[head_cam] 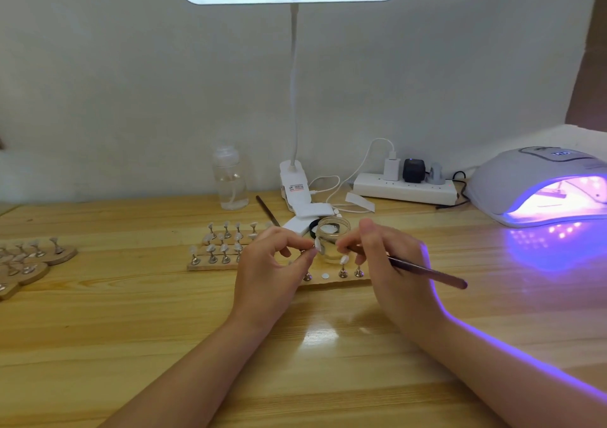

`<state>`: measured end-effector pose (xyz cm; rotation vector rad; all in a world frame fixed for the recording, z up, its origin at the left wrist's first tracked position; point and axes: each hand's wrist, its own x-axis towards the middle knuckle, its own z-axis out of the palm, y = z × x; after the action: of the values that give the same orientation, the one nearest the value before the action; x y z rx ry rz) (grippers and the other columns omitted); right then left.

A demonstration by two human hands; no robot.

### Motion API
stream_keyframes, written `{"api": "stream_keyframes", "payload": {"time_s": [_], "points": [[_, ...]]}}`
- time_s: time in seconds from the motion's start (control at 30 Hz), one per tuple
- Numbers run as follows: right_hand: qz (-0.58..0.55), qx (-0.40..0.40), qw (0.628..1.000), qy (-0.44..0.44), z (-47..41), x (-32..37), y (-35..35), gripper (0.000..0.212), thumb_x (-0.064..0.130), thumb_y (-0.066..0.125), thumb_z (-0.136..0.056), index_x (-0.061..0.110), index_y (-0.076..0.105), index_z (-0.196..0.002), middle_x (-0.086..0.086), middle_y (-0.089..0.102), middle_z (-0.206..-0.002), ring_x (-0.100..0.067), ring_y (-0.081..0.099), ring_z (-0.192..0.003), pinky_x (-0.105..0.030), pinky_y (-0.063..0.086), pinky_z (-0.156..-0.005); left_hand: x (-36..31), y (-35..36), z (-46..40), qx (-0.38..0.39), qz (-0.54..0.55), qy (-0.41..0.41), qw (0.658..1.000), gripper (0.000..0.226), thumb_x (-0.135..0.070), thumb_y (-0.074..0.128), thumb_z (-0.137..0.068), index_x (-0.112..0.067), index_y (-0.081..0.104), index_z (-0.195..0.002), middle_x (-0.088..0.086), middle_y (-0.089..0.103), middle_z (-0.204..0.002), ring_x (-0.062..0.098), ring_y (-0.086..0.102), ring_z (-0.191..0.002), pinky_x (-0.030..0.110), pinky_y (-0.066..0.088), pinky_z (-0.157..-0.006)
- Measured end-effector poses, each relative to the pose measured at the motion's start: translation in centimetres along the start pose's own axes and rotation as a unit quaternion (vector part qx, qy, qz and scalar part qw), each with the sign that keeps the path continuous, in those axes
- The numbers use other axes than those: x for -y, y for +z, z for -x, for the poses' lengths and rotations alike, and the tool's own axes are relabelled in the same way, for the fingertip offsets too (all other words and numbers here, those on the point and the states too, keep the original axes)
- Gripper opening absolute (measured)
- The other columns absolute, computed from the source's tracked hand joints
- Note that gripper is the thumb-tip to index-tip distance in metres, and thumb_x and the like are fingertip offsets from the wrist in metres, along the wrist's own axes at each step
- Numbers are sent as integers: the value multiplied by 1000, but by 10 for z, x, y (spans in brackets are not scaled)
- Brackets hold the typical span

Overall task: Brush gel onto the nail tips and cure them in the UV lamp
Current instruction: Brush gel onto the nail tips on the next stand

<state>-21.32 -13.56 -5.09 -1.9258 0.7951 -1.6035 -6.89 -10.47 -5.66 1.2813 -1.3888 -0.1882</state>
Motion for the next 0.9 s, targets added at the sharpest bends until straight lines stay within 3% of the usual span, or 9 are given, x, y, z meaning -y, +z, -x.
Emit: {"api": "stream_keyframes", "payload": {"time_s": [0.1,0.23,0.37,0.5,0.63,0.77,0.9], "points": [[-58,-6,998,33,1,0,1,43,48,42,-85,26,66,-56,3,64,-53,-5,58,-50,-16,44,-54,0,0,-1,0,-3,-1,1000,25,-7,76,-70,-30,66,-67,-10,63,-73,0,48,-69,5,35,-66],[-24,4,1000,-4,1,1,0,41,47,34,-85,28,66,-67,11,65,-61,0,60,-62,-12,44,-59,0,-1,0,-1,-5,0,1000,24,-7,76,-70,-29,66,-67,-11,63,-72,0,48,-68,5,35,-65],[-72,7,997,39,2,0,1,47,53,36,-81,26,67,-58,2,65,-56,-7,60,-54,-20,47,-56,0,-1,-1,-1,-7,-2,1000,25,-8,75,-70,-31,65,-67,-11,63,-72,0,49,-69,4,34,-64],[-22,8,1000,-10,1,-1,0,40,45,33,-87,30,65,-68,10,66,-66,-2,61,-63,-13,45,-60,0,0,-2,-3,-7,-4,1000,26,-8,76,-70,-31,65,-66,-11,64,-72,0,49,-68,4,34,-64],[-70,2,997,31,2,-1,1,47,51,35,-84,26,66,-60,4,66,-58,-7,61,-56,-21,48,-58,0,0,-1,-5,-5,-1,1000,27,-7,76,-69,-32,65,-65,-11,63,-71,0,49,-67,5,35,-65],[6,16,1000,-17,0,-1,1,40,46,33,-88,28,66,-72,14,66,-69,-3,62,-69,-18,48,-64,1,0,-1,-7,-4,3,1000,29,-8,76,-69,-34,64,-66,-12,63,-71,0,49,-68,5,35,-64],[-47,11,999,4,2,-1,2,44,48,35,-85,27,66,-62,5,65,-57,-8,61,-56,-23,48,-57,0,0,-1,-5,3,7,1000,31,-5,76,-68,-34,65,-67,-11,63,-72,-1,49,-69,5,36,-64]]}}
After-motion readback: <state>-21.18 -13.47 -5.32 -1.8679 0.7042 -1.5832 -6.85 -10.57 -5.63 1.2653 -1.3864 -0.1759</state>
